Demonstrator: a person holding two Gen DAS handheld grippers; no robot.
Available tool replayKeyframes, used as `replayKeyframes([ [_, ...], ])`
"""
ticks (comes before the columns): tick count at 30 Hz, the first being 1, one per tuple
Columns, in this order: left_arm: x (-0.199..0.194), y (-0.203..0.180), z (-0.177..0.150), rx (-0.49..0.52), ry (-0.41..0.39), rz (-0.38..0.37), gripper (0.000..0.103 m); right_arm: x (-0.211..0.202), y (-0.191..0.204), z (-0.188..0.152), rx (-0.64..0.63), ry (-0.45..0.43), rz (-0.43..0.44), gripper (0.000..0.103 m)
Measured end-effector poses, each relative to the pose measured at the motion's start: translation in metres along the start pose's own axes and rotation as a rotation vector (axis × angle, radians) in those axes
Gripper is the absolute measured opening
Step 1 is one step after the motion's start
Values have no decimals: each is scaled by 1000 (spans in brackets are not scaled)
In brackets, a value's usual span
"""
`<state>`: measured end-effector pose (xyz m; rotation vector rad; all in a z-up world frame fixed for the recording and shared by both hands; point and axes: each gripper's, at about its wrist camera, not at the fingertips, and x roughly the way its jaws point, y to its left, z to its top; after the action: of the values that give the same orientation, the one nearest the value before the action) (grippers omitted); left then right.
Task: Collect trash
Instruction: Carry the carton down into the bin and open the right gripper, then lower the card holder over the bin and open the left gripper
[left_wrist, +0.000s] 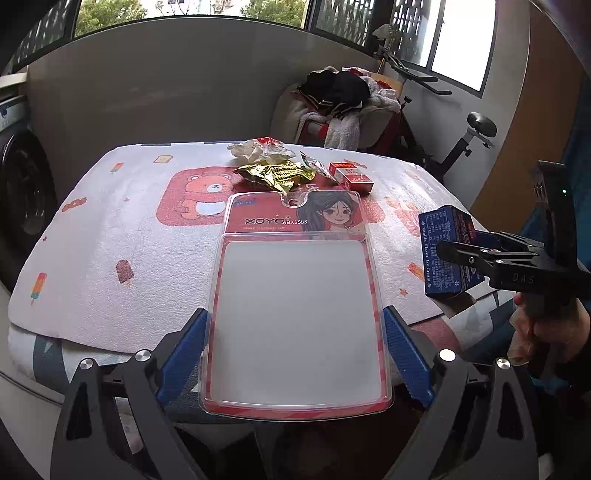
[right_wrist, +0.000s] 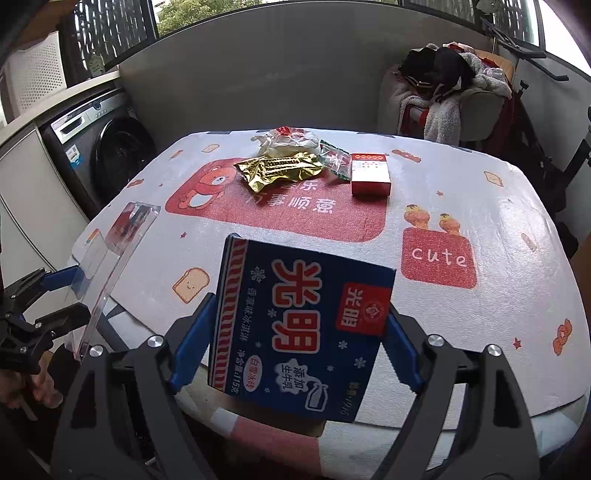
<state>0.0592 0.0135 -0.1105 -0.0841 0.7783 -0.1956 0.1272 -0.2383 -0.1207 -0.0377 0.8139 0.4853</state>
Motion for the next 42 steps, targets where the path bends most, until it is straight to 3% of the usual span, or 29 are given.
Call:
replayKeyframes([
  [7, -13, -13, -17, 10, 4, -4, 90, -22, 22, -37, -78, -19, 30, 82],
  [23, -34, -17, -42, 6, -6, 12, 90, -31, 39, -95, -106, 14, 85, 82],
  [36, -36, -12, -49, -4, -4, 17, 90, -21, 65, -116, -176, 86, 164, 83],
  [42, -34, -12, -50, 0, -4, 15, 90, -18, 70, -117, -189, 109, 178, 93],
])
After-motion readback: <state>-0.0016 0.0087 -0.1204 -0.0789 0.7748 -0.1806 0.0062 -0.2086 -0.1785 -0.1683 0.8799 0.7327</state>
